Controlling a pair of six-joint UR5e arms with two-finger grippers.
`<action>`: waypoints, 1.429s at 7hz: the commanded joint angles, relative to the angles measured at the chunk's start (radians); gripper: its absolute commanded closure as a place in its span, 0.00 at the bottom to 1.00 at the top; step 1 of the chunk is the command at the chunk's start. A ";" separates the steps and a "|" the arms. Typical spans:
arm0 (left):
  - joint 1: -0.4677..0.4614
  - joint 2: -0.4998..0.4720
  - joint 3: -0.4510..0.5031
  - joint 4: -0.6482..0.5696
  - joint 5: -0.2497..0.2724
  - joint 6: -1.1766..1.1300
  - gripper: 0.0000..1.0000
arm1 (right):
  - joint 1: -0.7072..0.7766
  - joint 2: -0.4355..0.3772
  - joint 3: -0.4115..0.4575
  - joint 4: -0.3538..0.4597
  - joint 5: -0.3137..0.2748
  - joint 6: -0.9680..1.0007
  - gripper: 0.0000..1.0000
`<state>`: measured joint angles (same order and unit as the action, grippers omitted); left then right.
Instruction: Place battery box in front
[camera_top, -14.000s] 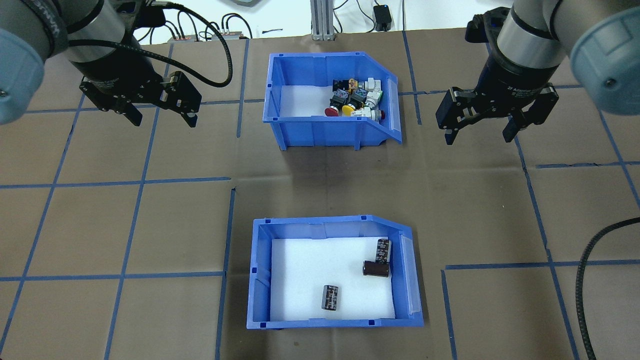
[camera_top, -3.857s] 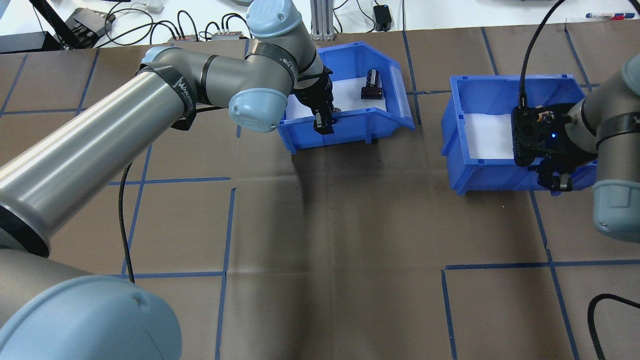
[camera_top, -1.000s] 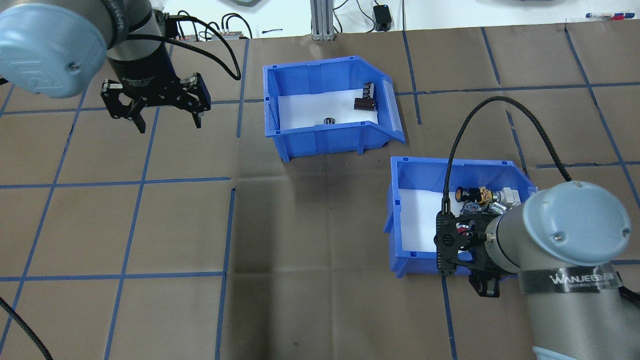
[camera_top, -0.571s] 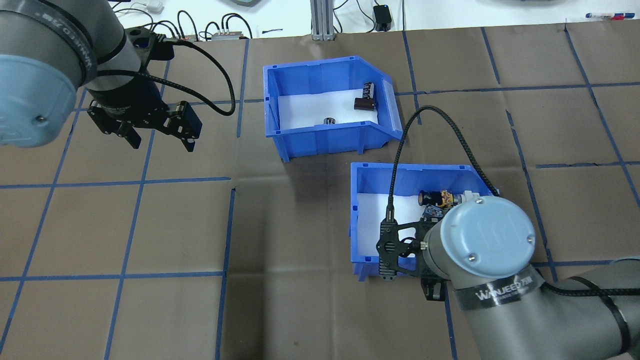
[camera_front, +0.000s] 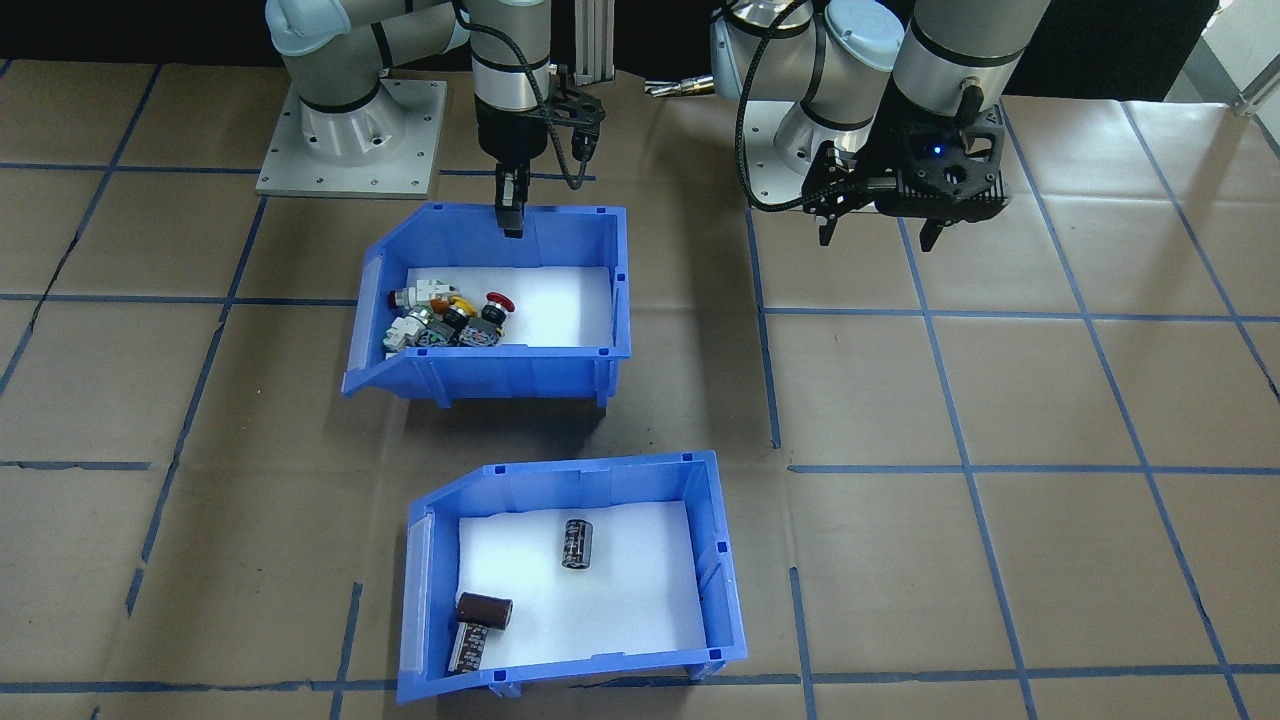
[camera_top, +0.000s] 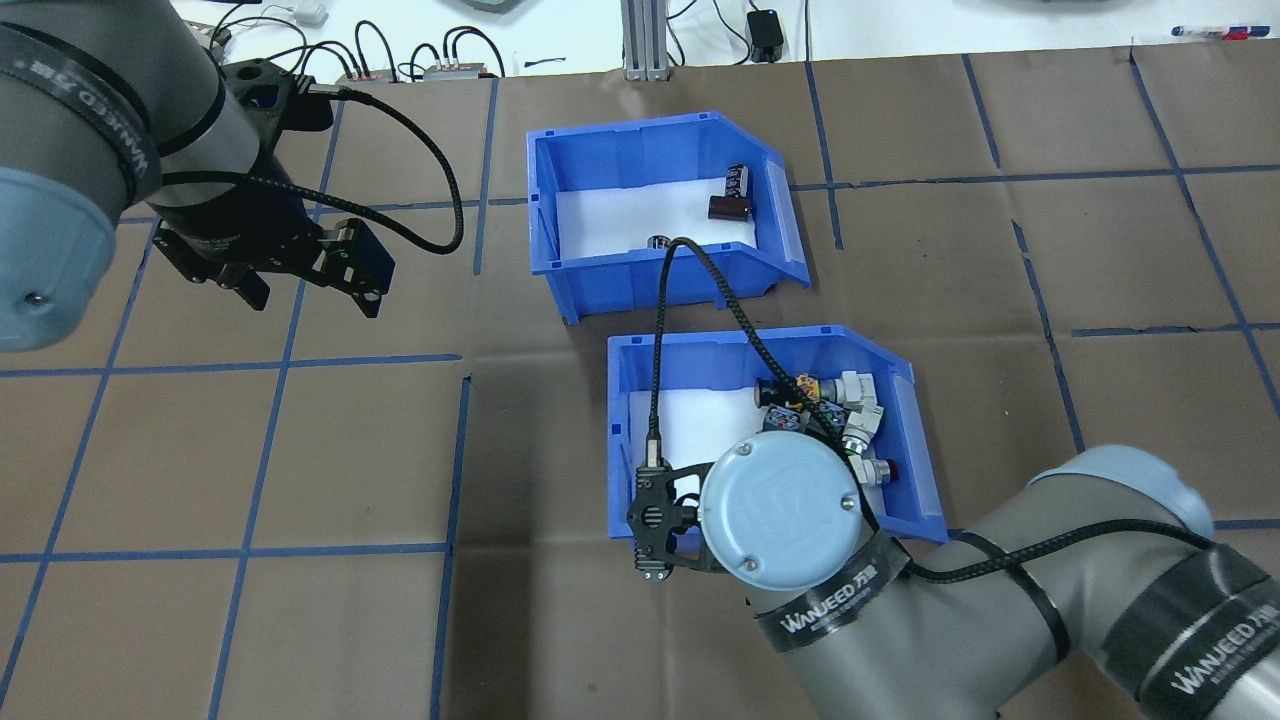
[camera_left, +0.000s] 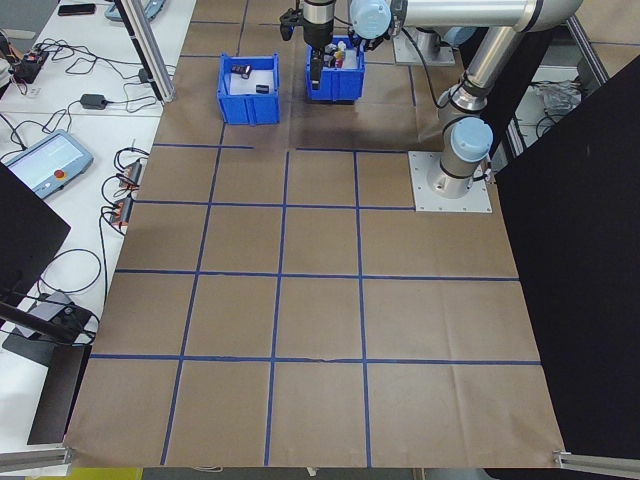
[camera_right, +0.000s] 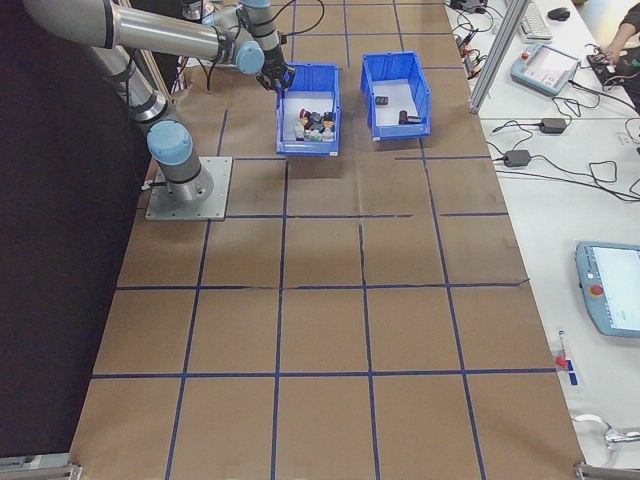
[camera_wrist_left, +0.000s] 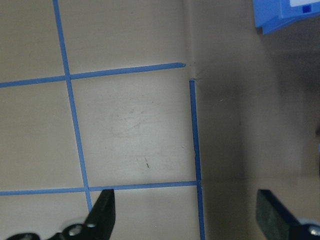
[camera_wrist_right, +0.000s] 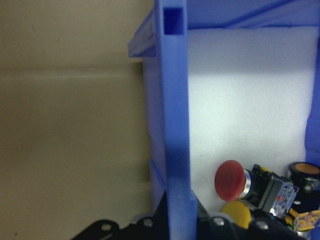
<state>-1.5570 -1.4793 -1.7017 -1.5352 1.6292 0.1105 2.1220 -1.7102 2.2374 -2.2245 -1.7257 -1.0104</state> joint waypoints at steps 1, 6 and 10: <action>0.000 0.014 -0.030 0.003 0.000 0.005 0.00 | 0.056 0.076 -0.012 -0.081 -0.015 0.036 1.00; 0.009 0.014 -0.044 0.045 0.004 -0.006 0.00 | 0.061 0.087 -0.007 -0.092 -0.005 0.036 0.00; 0.011 0.010 -0.059 0.053 0.001 0.006 0.00 | -0.029 0.000 -0.056 0.033 -0.015 0.038 0.00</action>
<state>-1.5466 -1.4663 -1.7603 -1.4835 1.6352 0.1156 2.1410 -1.6685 2.2067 -2.2553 -1.7433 -0.9726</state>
